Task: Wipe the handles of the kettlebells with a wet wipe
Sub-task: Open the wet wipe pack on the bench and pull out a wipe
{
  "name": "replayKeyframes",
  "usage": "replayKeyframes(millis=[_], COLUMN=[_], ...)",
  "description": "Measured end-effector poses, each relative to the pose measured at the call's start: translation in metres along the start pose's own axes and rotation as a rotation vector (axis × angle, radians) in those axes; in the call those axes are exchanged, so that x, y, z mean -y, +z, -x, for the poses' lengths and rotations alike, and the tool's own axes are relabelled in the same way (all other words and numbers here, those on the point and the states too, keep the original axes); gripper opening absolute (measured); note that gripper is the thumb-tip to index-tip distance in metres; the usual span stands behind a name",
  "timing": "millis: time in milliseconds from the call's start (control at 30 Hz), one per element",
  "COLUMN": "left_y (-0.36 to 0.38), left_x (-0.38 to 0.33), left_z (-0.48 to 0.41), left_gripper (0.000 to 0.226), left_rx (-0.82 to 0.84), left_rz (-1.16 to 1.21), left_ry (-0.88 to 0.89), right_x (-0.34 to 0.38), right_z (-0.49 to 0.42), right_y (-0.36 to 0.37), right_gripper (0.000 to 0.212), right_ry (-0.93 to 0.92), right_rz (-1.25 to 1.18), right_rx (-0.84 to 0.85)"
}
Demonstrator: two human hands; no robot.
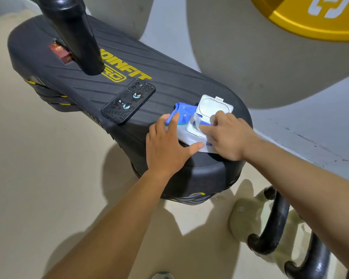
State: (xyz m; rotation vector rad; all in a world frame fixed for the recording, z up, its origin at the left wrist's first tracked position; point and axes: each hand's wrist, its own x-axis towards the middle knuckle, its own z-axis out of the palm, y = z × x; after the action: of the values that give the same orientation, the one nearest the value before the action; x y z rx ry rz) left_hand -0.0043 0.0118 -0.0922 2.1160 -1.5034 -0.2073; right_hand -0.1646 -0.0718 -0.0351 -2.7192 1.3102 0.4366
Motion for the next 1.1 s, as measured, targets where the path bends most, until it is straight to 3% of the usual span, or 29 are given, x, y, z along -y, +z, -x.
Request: replayKeyframes(millis=[67,167,233,433,667,1100], left_y=[-0.001,-0.006,-0.009,-0.007,-0.003,-0.002], left_x=[-0.002,-0.007,-0.011,-0.014,-0.013,-0.014], left_z=[-0.001,-0.004,-0.01,-0.019,-0.017,-0.028], left_gripper=[0.077,0.03,0.017,0.006,0.006,0.009], left_rx=[-0.038,-0.058,-0.035,0.027,-0.022,-0.029], left_rz=[0.097,0.307,0.326,0.238,0.254,0.302], left_ry=[-0.049,-0.169,-0.232,-0.221,-0.169,-0.1], right_x=[0.004,0.002,0.0,0.001,-0.009,-0.012], right_z=[0.009,0.013,0.014,0.003,-0.019,-0.035], right_y=[0.007,0.008,0.005,-0.013,-0.027,-0.007], right_gripper=[0.034,0.053,0.054,0.031,0.028,0.015], right_ry=[0.006,0.024,0.03,0.061,0.109,0.177], right_rz=[0.201,0.303,0.348,0.268,-0.026,-0.115], right_rx=[-0.101,-0.219,-0.212,-0.085,-0.064,-0.262])
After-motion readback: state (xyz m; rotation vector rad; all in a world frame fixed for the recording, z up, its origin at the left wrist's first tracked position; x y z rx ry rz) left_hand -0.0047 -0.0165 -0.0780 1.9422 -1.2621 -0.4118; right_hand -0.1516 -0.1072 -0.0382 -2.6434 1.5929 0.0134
